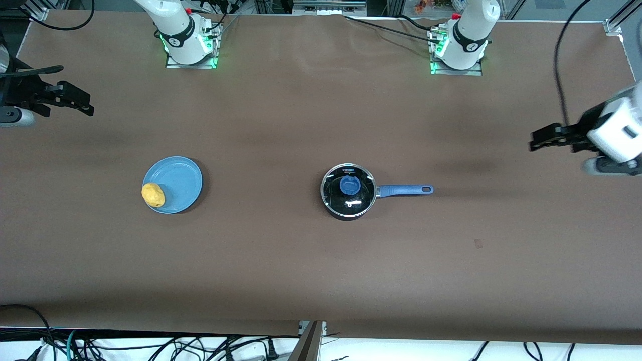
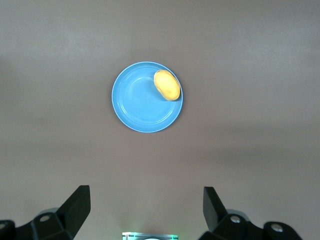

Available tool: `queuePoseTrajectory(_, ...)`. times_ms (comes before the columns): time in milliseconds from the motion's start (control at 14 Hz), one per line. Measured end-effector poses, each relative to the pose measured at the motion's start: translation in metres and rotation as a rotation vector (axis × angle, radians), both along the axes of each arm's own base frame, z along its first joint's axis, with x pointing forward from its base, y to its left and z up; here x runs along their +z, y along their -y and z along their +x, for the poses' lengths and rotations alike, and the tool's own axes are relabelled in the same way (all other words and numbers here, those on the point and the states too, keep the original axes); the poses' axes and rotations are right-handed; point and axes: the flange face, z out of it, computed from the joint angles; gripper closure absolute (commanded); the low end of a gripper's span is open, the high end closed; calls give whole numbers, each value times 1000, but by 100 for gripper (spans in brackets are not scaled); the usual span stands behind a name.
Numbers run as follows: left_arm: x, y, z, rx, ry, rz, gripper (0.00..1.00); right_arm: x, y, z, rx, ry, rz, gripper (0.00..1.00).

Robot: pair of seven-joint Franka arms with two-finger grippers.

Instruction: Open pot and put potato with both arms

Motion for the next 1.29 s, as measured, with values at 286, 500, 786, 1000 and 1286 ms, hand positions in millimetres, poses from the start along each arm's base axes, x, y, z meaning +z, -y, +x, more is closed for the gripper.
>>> queuePoseTrajectory(286,-67,157,20,71,54,10,0,0,5,0,-10,0,0,0)
queuePoseTrajectory(500,-114,240,16,135,82,7,0,0,6,0,-11,0,0,0)
queuePoseTrajectory(786,-169,310,8,126,118,-15,0,0,6,0,-11,-1,0,0)
queuePoseTrajectory(1000,-212,359,-3,122,143,-35,0,-1,6,1,-11,-2,0,0)
queuePoseTrajectory(1286,-235,376,-10,65,158,12,0,-3,6,2,-11,-6,0,0)
